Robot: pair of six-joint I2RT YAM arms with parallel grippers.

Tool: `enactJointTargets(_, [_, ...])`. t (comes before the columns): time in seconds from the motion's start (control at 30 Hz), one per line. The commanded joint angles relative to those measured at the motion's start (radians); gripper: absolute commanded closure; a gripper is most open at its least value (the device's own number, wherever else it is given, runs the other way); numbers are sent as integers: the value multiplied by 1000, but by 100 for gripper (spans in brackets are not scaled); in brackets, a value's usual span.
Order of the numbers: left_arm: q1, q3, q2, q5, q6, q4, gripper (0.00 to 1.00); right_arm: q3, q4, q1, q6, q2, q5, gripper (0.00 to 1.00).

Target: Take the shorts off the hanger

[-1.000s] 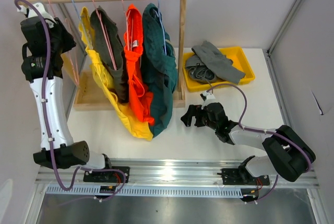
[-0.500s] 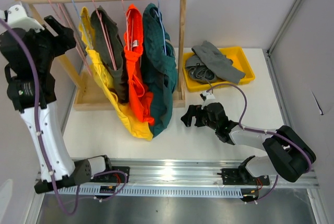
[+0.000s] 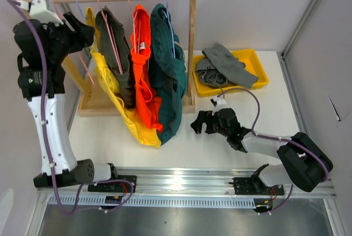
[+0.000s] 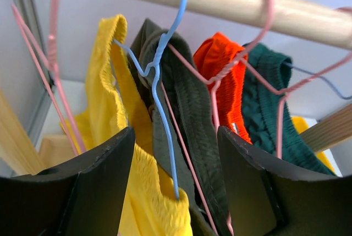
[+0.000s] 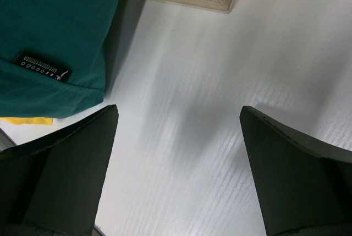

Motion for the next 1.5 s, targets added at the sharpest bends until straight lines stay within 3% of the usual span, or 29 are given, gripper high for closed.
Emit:
enactJointTargets(0.0, [-20, 32, 36, 7, -6, -1, 34, 1, 19, 5, -19, -12, 20, 1])
enactJointTargets(0.23, [-43, 39, 90, -67, 1, 8, 38, 1, 13, 5, -23, -17, 31, 1])
enactJointTargets(0.47, [-60, -20, 113, -118, 9, 28, 57, 1, 4, 2, -26, -26, 39, 1])
enactJointTargets(0.6, [-72, -47, 130, -139, 15, 35, 59, 0, 1, -3, -30, -26, 37, 0])
enactJointTargets(0.7, [-80, -58, 139, -154, 17, 45, 69, 0, 4, -4, -26, -23, 37, 1])
enactJointTargets(0.77, [-81, -54, 142, -164, 12, 46, 88, 0, 7, -4, -26, -18, 37, 1])
enactJointTargets(0.83, [-86, -57, 135, -190, 4, 49, 100, 0, 14, -4, -25, -12, 34, 1])
enactJointTargets(1.1, [-100, 60, 92, -245, 11, 3, 100, 29, -39, 71, -75, -90, 114, 1])
enactJointTargets(1.3, [-104, 181, 61, -264, -6, -24, 100, 329, -317, 244, -183, -254, 279, 1])
enactJointTargets(1.47, [-104, 189, 18, -230, -22, -17, 100, 715, -470, 460, -285, -209, 385, 1])
